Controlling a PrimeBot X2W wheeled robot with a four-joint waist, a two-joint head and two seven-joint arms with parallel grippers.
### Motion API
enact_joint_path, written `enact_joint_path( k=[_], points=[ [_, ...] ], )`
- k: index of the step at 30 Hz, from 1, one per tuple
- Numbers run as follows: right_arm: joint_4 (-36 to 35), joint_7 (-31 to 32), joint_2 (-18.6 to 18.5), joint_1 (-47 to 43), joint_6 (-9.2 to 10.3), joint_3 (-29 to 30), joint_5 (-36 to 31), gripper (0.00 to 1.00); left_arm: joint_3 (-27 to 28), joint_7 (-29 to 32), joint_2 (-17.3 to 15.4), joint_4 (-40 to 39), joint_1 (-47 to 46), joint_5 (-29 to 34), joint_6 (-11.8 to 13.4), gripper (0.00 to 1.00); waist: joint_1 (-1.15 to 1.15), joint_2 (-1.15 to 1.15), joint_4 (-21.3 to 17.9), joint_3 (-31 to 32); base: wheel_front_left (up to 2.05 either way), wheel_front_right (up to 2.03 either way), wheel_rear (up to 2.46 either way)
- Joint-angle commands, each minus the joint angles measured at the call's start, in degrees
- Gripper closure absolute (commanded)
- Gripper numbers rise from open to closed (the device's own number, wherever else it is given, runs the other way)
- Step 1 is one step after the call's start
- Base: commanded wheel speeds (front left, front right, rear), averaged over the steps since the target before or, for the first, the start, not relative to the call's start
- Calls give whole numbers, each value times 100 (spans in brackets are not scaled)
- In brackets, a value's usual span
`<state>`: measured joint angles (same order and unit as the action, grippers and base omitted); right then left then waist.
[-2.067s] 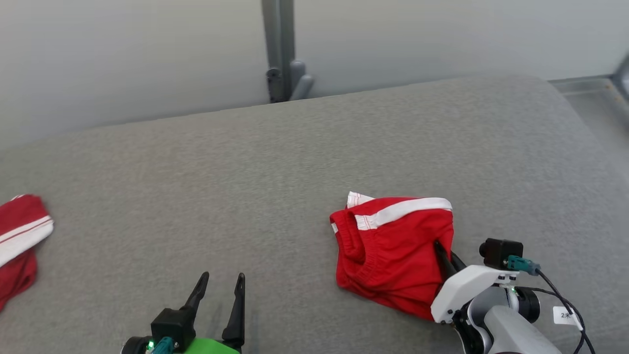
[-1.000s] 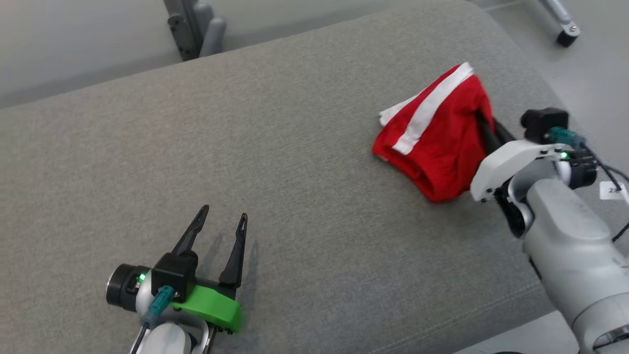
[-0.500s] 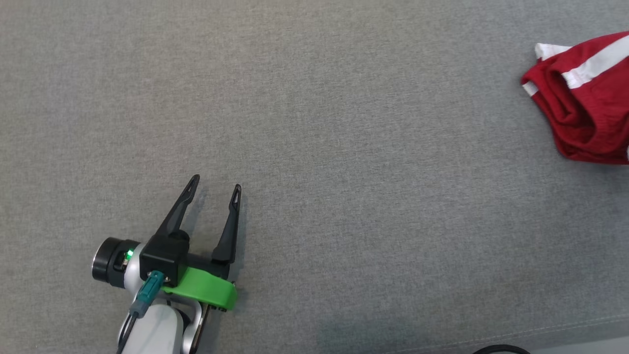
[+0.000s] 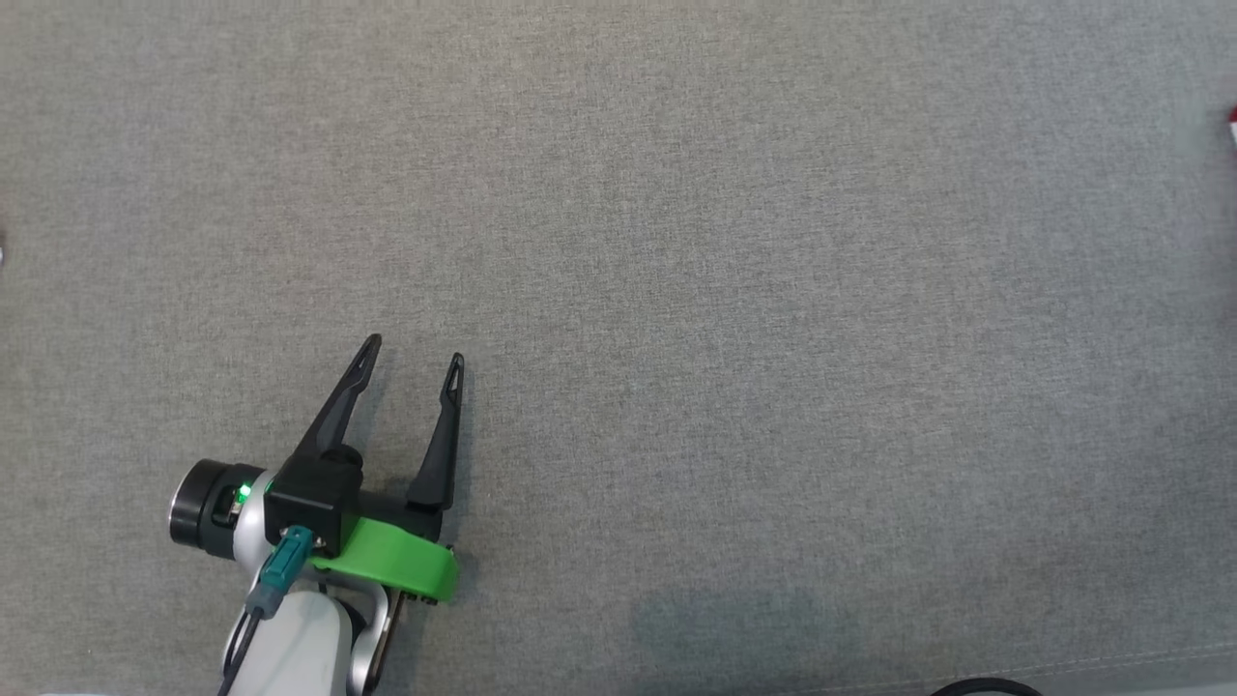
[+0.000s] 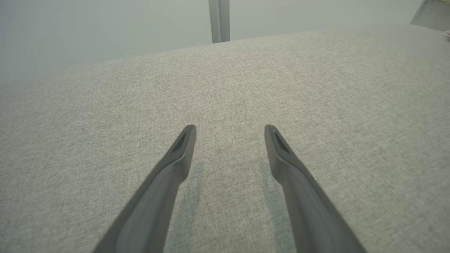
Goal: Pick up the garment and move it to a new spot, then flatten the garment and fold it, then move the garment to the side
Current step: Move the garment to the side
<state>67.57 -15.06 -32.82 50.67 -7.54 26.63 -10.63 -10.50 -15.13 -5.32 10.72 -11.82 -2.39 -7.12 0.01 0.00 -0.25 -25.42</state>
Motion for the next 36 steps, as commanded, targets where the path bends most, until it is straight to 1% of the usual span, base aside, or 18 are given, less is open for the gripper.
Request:
enact_joint_path(
  k=[1,3,5,8,9,11,14,17,21,24,26,27,28,29,32,36],
  points=[
    [-255,-15,51,-110,9,257,-319,0,30,0,6,22,-75,20,-24,0,-1,0,8,91,0,0,0],
    [-551,-15,232,-242,8,505,-686,0,46,0,17,54,-51,0,-25,0,-1,0,4,165,0,0,0],
    [-750,-15,368,-319,9,756,-914,0,56,0,35,100,-21,-15,-26,0,-1,0,-9,249,0,0,0],
    [-891,-15,537,-339,10,1000,-1228,0,73,0,66,183,17,-44,-27,0,-1,0,-19,386,0,0,0],
    [-916,-15,609,-359,9,1041,-1308,0,81,0,77,206,38,-60,-28,0,-1,0,-19,443,0,0,0],
    [-1016,-14,799,-314,9,950,-1263,0,84,0,102,254,75,-65,-28,0,-1,0,-10,551,0,0,0],
    [-1260,-15,1085,-336,9,434,-954,0,150,0,134,344,203,-113,-14,0,-1,0,-17,779,0,0,0],
    [-1602,-14,1452,-618,9,-437,-404,0,256,-1,156,414,348,-168,61,0,-1,0,-32,1056,0,0,0],
    [-2307,-15,1901,-1271,10,-1510,375,0,416,0,179,542,596,-219,145,0,-1,0,-55,1485,0,0,0],
    [-2789,-14,2208,-1833,10,-2101,799,0,534,-1,194,600,740,-253,199,0,-1,0,-46,1758,0,0,0],
    [-3085,-15,2347,-2223,10,-2342,1019,0,617,0,203,666,840,-284,226,0,-1,0,-29,1934,0,0,0],
    [-3085,-15,2347,-2223,10,-2342,1019,0,617,0,203,666,840,-284,226,0,-1,0,-29,1934,0,0,0],
    [-3430,-15,2464,-2580,9,-2430,1228,0,660,0,215,723,935,-302,256,0,-1,0,-1,2108,0,0,0],
    [-3553,-15,2521,-2779,9,-2480,1297,0,689,0,221,749,977,-315,271,0,-1,0,17,2192,0,0,0],
    [-3771,-14,2673,-3276,9,-2602,1389,0,784,0,225,800,1094,-354,308,0,-1,0,40,2405,0,0,0],
    [-3944,-15,2806,-3709,9,-2590,1487,0,884,0,235,823,1224,-406,371,0,-1,0,52,2571,0,0,0]
  ],
)
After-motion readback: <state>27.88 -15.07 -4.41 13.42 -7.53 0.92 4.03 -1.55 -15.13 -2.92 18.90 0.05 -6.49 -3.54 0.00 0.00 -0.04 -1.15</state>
